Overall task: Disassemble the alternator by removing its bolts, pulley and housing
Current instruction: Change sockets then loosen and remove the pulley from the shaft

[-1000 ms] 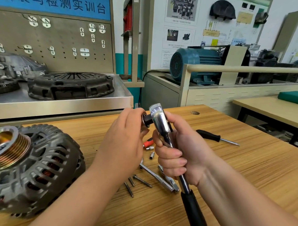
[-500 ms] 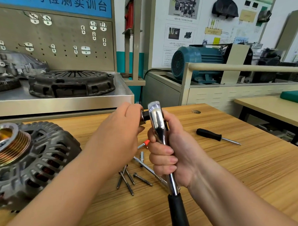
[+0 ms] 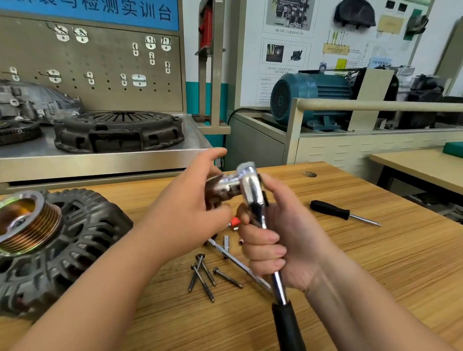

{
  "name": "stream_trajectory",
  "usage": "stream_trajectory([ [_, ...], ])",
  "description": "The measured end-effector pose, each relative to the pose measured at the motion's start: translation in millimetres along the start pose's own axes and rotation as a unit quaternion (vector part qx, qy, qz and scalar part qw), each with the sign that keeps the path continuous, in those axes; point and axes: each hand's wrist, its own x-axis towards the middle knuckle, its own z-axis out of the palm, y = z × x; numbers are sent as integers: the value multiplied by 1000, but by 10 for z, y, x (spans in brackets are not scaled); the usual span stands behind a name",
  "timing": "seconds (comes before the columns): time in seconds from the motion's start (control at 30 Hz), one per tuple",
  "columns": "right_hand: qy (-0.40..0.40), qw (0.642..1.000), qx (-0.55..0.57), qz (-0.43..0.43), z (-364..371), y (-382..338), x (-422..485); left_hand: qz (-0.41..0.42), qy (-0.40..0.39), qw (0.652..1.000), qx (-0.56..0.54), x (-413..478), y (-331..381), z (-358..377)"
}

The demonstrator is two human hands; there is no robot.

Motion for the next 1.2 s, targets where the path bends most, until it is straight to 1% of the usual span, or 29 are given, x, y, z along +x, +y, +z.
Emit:
stream_trajectory([
  [0.03, -6, 1000, 8, -12, -76, -40, -30, -23, 13, 997, -71, 16, -15, 24],
  [0.07, -7, 1000, 15, -22, -155, -80, -60, -44, 32, 993, -106, 38, -33, 57],
  [0.1, -7, 999, 25, -30, -236, -115, -90, -58, 42, 993, -97, 60, -56, 105],
  [0.13, -5, 998, 43, -35, -314, -140, -117, -70, 33, 995, -66, 83, -90, 169],
  [0.17, -2, 997, 69, -38, -391, -151, -139, -85, 1, 996, -30, 102, -122, 250],
  [0.2, 2, 994, 98, -41, -466, -151, -158, -101, -49, 994, 3, 123, -149, 349],
  [0.27, 13, 989, 141, -52, -599, -127, -181, -106, -174, 975, 89, 157, -203, 576],
  [0.33, 18, 984, 170, -56, -708, -105, -195, -54, -268, 937, 218, 211, -241, 768],
  [0.4, 13, 978, 199, -55, -791, -94, -215, 16, -318, 892, 321, 264, -256, 900],
  [0.47, 8, 973, 225, -56, -834, -93, -232, 65, -356, 852, 378, 319, -262, 995],
  [0.5, 5, 970, 235, -56, -847, -94, -237, 77, -370, 839, 393, 340, -259, 1028],
  [0.57, -6, 967, 248, -59, -849, -98, -244, 96, -377, 826, 407, 376, -255, 1080],
  [0.63, -23, 966, 251, -63, -834, -102, -251, 123, -368, 823, 415, 392, -255, 1118],
  [0.7, -15, 967, 245, -69, -822, -103, -250, 126, -350, 835, 406, 376, -285, 1141],
  [0.73, -1, 966, 248, -68, -819, -101, -251, 120, -331, 850, 392, 364, -312, 1149],
  [0.8, 22, 963, 260, -68, -823, -100, -250, 91, -271, 895, 342, 333, -381, 1142],
  [0.9, 51, 963, 245, -99, -821, -120, -248, 1, -159, 961, 228, 283, -456, 1092],
  [0.97, 95, 964, 217, -125, -809, -132, -236, -61, -92, 985, 129, 260, -480, 1047],
  [1.03, 143, 962, 177, -149, -801, -125, -207, -90, -32, 995, 36, 248, -477, 997],
  [1.1, 168, 961, 150, -164, -789, -109, -172, -92, 8, 995, -26, 248, -452, 936],
  [1.17, 167, 963, 133, -164, -779, -87, -143, -69, 25, 996, -56, 245, -403, 867],
  [1.2, 158, 966, 130, -161, -775, -74, -134, -54, 28, 997, -55, 238, -381, 835],
])
